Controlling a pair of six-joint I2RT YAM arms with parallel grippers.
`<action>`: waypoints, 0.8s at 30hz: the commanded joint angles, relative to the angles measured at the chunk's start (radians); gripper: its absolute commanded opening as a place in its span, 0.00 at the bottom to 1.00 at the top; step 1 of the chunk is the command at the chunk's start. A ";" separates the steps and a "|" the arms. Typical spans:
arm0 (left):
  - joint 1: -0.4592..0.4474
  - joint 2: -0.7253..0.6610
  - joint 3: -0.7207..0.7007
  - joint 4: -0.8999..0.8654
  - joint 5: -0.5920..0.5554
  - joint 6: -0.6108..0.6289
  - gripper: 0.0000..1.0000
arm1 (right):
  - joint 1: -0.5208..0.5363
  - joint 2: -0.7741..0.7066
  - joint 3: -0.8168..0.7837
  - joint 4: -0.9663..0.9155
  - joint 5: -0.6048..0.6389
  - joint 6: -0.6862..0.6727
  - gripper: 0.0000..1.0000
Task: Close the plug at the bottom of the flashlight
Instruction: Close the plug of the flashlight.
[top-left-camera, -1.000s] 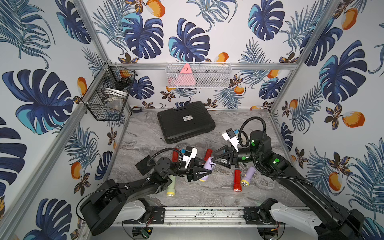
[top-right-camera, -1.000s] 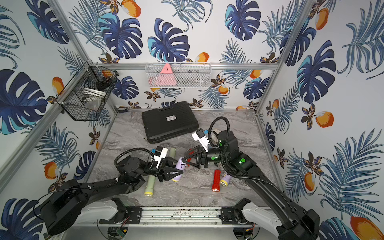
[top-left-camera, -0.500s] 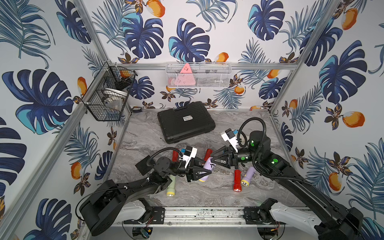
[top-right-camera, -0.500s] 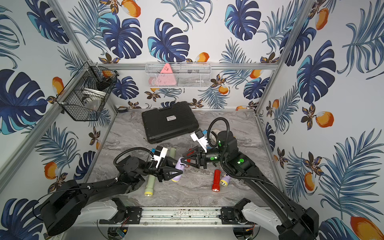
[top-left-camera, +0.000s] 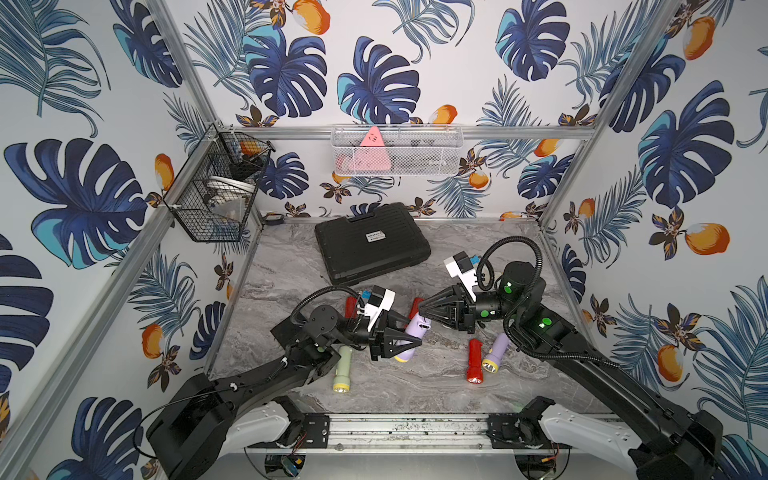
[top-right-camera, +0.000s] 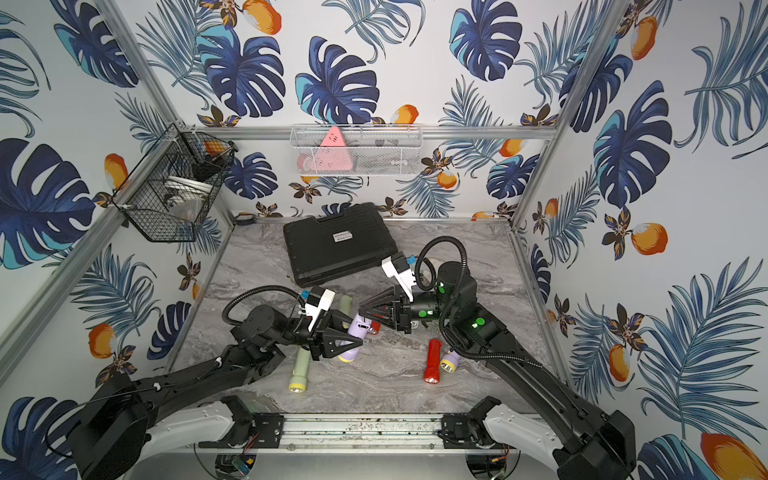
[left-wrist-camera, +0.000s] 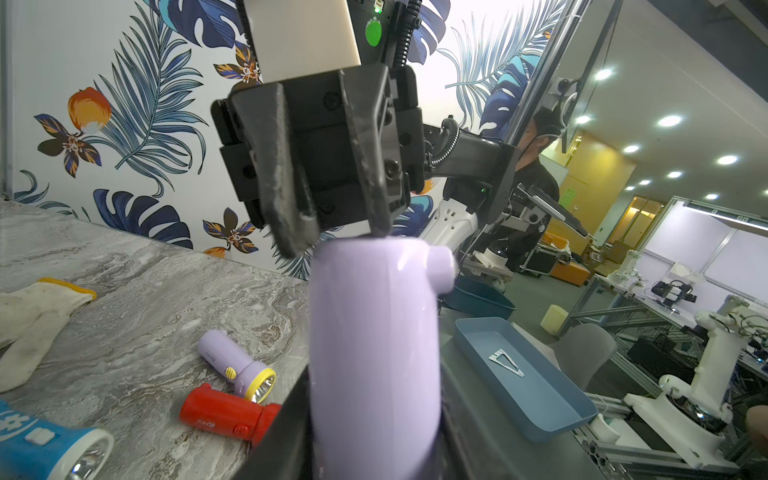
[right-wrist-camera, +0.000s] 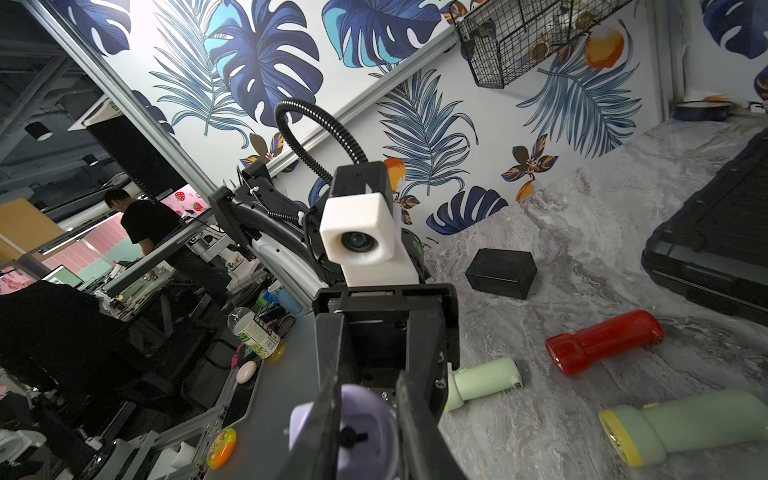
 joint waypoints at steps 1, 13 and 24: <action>0.004 -0.053 0.053 0.146 -0.045 0.085 0.00 | 0.010 0.024 -0.018 -0.175 0.000 -0.012 0.20; 0.019 -0.065 0.045 0.182 -0.045 0.067 0.00 | 0.017 0.029 -0.014 -0.180 0.004 -0.024 0.00; 0.018 -0.020 0.033 0.292 -0.005 -0.041 0.00 | 0.015 0.057 0.070 -0.313 0.140 -0.147 0.00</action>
